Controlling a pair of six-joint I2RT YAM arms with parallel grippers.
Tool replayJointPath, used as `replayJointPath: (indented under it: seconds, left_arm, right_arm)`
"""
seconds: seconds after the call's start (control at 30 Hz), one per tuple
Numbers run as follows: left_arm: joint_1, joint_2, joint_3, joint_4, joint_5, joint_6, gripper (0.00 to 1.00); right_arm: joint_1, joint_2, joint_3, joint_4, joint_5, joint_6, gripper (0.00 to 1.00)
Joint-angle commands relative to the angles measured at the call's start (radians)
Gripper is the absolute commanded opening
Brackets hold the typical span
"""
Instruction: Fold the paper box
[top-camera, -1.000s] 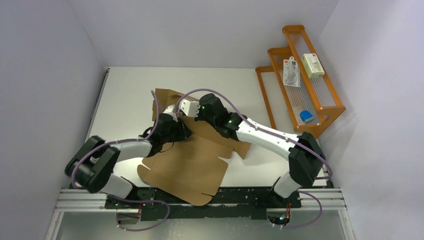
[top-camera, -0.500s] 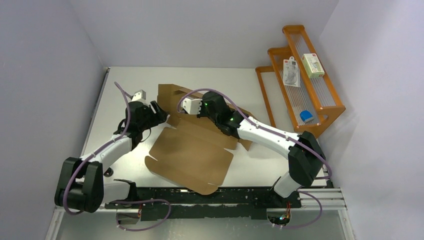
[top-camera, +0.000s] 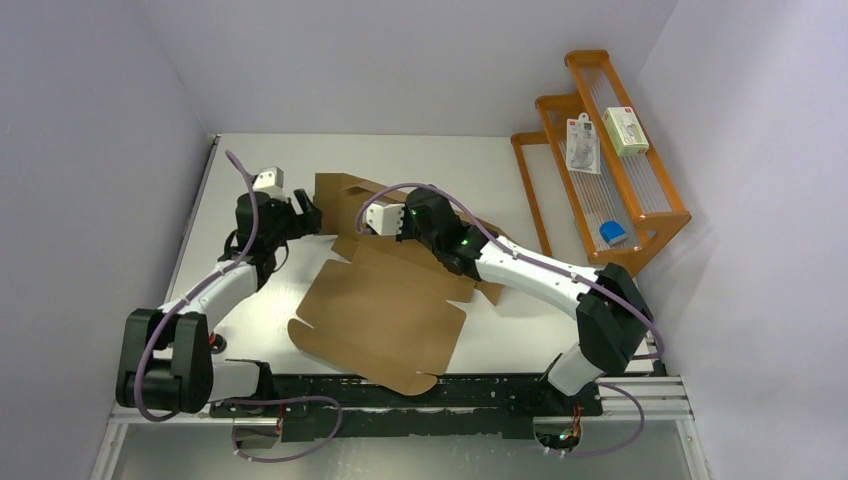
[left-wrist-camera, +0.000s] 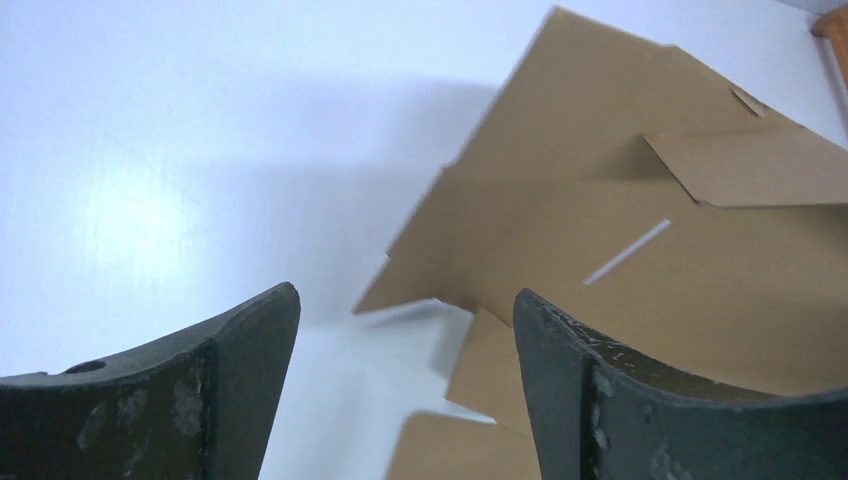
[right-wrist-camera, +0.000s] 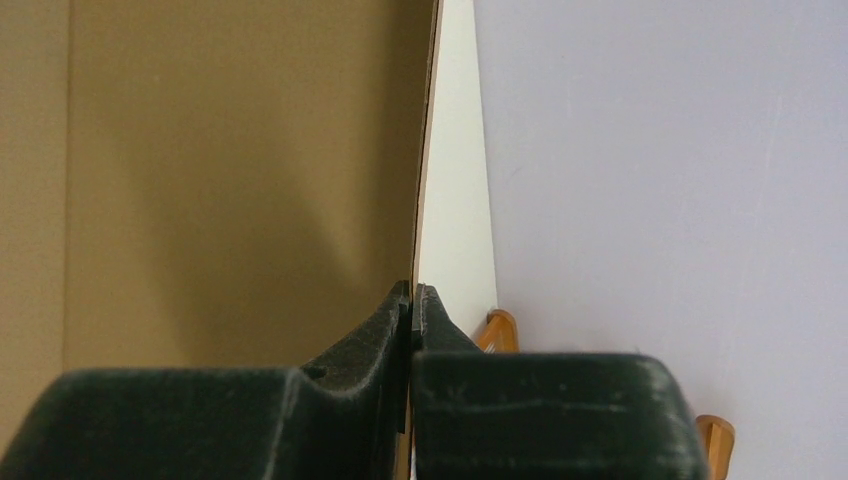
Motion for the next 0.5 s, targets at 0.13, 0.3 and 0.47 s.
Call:
replayJointPath:
  seconds: [0.13, 0.3, 0.47]
  left_arm:
    - [0.062, 0.123, 0.067, 0.156, 0.182, 0.156, 0.83]
    - [0.09, 0.208, 0.121, 0.184, 0.326, 0.175, 0.79]
    - [0.104, 0.268, 0.157, 0.201, 0.388, 0.179, 0.7]
  right_arm:
    - [-0.002, -0.03, -0.014, 0.015, -0.017, -0.034, 0.05]
    - [-0.004, -0.03, -0.017, 0.012, -0.023, -0.054, 0.05]
    - [-0.004, -0.018, 0.005, 0.004, -0.025, -0.084, 0.05]
